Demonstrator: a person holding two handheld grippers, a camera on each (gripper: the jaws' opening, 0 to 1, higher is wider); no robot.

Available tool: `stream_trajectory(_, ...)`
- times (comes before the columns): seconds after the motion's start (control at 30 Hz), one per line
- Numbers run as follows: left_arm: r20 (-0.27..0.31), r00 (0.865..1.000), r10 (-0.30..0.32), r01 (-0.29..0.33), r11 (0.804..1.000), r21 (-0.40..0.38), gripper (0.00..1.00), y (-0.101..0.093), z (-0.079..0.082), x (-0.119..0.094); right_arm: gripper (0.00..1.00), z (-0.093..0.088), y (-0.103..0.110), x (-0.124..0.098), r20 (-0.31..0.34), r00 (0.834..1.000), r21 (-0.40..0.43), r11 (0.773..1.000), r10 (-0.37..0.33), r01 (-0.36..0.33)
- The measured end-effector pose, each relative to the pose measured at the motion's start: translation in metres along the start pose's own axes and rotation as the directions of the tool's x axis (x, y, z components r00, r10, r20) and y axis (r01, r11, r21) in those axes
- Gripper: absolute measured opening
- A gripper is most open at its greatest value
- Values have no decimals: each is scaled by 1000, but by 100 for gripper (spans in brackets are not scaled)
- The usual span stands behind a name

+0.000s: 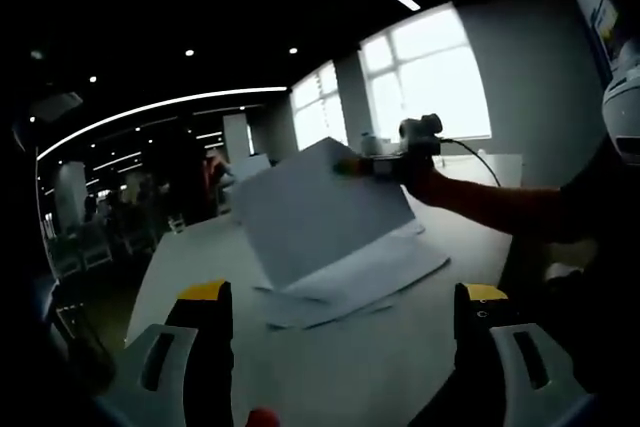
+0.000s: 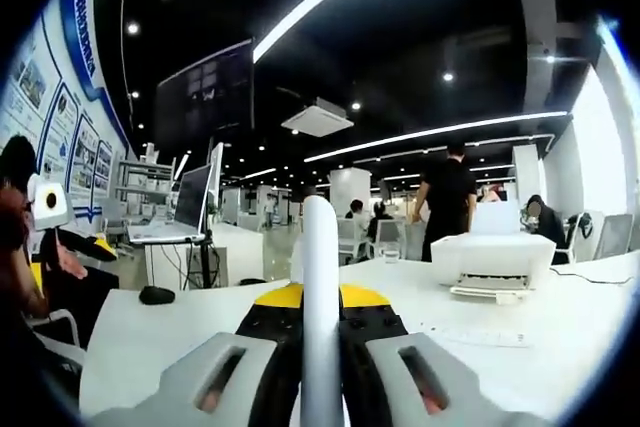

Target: Organize the stack of printing papers by aligning and flattening the scattered papers on the table

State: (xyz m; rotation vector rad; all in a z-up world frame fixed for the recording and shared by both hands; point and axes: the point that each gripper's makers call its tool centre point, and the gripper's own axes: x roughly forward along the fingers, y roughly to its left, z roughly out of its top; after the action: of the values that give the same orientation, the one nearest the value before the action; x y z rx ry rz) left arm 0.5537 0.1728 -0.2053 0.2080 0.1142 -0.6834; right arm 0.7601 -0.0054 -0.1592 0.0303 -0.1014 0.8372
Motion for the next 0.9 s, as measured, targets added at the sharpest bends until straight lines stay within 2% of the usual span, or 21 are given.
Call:
stream_trajectory(0.37,12,1000,-21,21,1000,10,94,-6,8,7,5,15,1,0,55,998,46,999,10,-12)
stream_trajectory(0.63,5,1000,-28,28,1000,6,94,-9,5,10,5,39,7,-5,133,991,133,990,27,-45)
stream_trajectory(0.9,11,1000,-27,27,1000,2,94,-9,6,9,4,49,11,-6,162,986,203,977,30,-63)
